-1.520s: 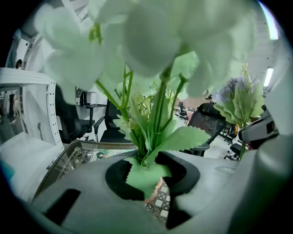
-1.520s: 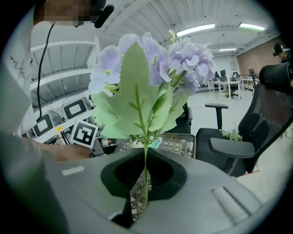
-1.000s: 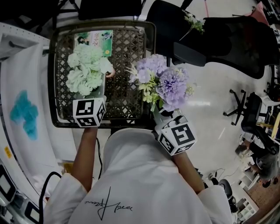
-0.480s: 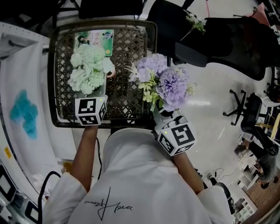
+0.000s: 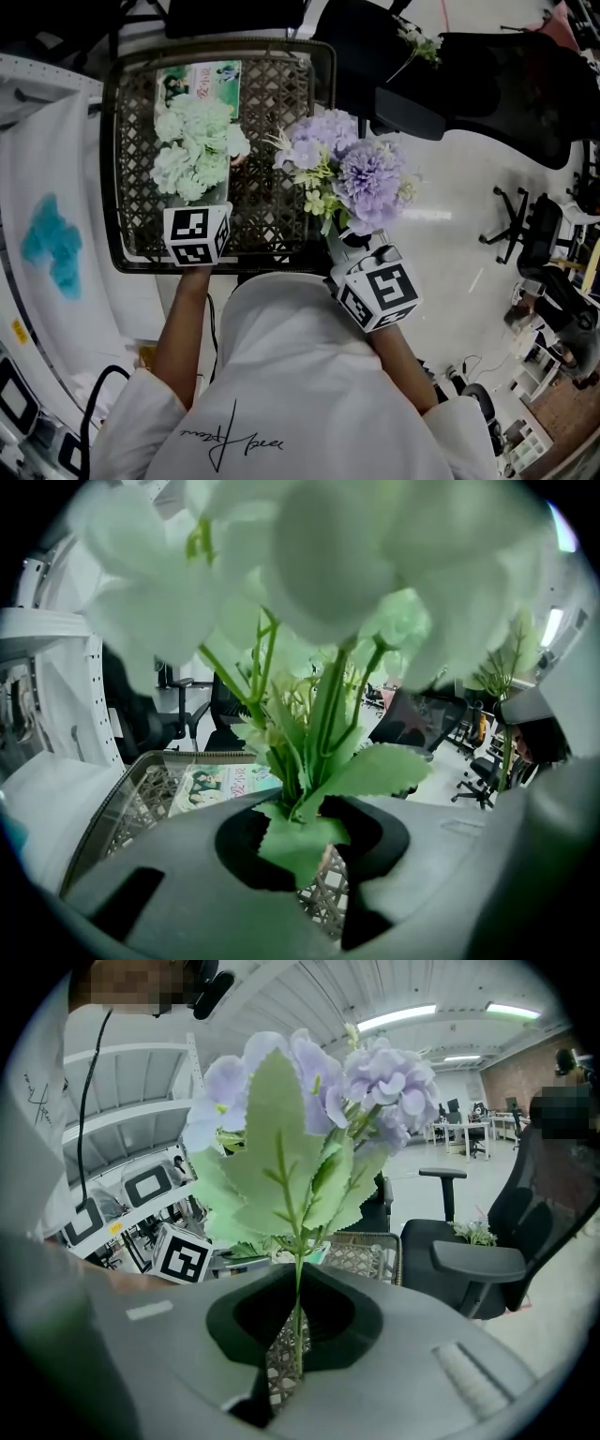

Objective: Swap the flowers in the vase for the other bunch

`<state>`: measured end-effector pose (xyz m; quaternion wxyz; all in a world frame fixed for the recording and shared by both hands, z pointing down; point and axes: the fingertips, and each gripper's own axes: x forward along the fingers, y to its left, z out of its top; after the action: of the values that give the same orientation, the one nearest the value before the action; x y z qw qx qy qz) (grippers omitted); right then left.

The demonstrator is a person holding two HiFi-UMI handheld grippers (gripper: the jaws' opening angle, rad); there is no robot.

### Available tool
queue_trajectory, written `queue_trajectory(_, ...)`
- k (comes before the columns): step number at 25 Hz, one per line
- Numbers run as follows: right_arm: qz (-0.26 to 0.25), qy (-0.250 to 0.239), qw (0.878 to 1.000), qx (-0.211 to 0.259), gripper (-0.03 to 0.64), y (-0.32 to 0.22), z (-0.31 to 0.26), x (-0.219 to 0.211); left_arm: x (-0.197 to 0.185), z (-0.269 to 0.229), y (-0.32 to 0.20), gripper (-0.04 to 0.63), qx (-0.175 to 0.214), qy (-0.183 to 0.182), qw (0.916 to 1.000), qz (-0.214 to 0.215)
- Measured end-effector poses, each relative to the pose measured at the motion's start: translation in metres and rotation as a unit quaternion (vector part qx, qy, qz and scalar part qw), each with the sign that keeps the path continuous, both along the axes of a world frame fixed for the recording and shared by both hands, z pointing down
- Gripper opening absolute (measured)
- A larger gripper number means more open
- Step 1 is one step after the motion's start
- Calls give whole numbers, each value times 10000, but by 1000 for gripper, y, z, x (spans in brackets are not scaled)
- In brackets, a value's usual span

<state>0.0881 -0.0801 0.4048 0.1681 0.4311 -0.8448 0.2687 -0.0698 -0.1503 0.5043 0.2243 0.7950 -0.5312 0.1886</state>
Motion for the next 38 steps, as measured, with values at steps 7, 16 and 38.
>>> queue_trajectory(7, 6, -16, 10000, -15, 18, -2, 1, -1, -1, 5, 0, 86, -64, -32, 10000, 7)
queue_trajectory(16, 6, -17, 10000, -4, 18, 0, 0, 0, 2, 9, 3, 92, -130, -114, 9998, 60)
queue_trajectory(38, 28, -38, 10000, 50, 18, 2, -2, 3, 9, 22, 6, 147, -368, -98, 9991, 206)
